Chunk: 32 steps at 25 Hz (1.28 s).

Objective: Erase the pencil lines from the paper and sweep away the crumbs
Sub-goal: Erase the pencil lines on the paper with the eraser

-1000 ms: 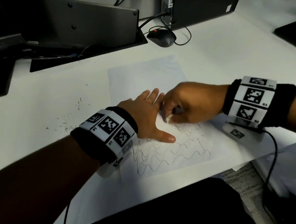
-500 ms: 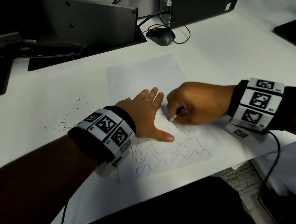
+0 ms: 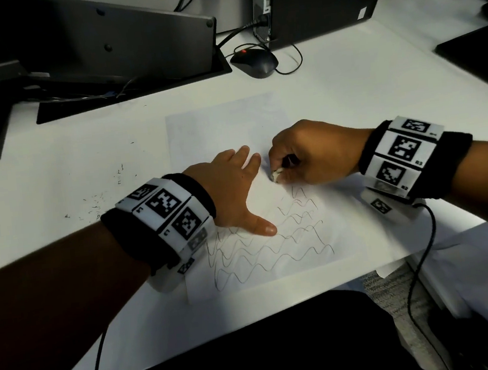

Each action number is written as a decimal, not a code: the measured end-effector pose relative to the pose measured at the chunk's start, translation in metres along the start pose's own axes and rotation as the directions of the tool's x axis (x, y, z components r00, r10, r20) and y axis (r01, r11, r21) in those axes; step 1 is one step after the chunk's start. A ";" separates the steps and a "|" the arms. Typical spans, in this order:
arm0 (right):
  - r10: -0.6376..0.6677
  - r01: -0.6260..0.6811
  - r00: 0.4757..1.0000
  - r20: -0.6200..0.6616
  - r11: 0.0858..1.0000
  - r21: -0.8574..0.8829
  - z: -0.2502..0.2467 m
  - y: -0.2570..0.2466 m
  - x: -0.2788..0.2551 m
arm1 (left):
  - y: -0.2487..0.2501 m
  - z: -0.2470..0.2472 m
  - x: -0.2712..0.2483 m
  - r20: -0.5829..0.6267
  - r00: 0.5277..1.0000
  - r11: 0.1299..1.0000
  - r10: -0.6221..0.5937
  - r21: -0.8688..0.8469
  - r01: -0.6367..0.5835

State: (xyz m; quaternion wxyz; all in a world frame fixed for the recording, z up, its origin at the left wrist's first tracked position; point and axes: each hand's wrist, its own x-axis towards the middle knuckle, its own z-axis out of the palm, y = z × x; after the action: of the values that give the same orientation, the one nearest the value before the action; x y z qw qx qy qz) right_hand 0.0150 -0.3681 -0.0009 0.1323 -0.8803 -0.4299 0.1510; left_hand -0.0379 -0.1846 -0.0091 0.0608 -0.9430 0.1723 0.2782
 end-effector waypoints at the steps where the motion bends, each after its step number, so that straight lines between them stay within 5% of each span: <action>1: 0.008 -0.007 1.000 -0.012 1.000 0.015 0.001 0.002 0.002 | 0.001 -0.003 0.002 -0.011 1.000 1.000 -0.002 0.012 0.002; 7: 0.002 -0.002 1.000 -0.002 0.999 0.034 0.002 0.000 0.002 | 0.008 -0.006 0.018 -0.003 0.996 0.990 0.086 -0.116 -0.085; 11: -0.096 0.087 0.986 0.137 0.994 0.072 0.008 -0.012 -0.010 | 0.008 -0.005 0.016 0.035 0.996 0.991 0.085 -0.106 -0.080; 15: 0.001 -0.002 1.000 0.018 0.999 0.046 0.002 0.000 -0.008 | 0.010 -0.006 0.016 0.040 0.997 0.994 0.060 -0.091 -0.056; 19: -0.050 0.040 0.993 0.111 0.995 0.089 0.007 -0.006 -0.017 | 0.011 -0.006 0.015 0.038 0.998 0.996 0.057 -0.074 -0.055; 23: 0.021 -0.021 1.000 0.001 0.998 0.052 0.003 0.004 -0.016 | 0.013 -0.007 0.015 0.046 0.998 0.997 0.048 -0.064 -0.045; 26: -0.042 0.033 0.993 0.107 0.996 0.085 0.006 -0.003 -0.020 | 0.012 -0.006 0.014 0.047 0.998 0.997 0.047 -0.067 -0.044; 30: 0.015 -0.016 1.000 0.006 0.999 0.038 0.001 0.004 -0.018 | 0.013 -0.007 0.014 0.047 0.998 0.998 0.045 -0.055 -0.042; 32: -0.029 0.025 0.997 0.072 0.998 0.055 0.004 -0.001 -0.022 | 0.012 -0.007 0.013 0.048 0.998 0.998 0.043 -0.055 -0.041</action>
State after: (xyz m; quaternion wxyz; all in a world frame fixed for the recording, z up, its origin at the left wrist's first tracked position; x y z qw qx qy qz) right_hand 0.0002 -0.3844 -0.0014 0.1421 -0.8645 -0.4420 0.1927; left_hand -0.0285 -0.2014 -0.0112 0.0336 -0.9334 0.1830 0.3069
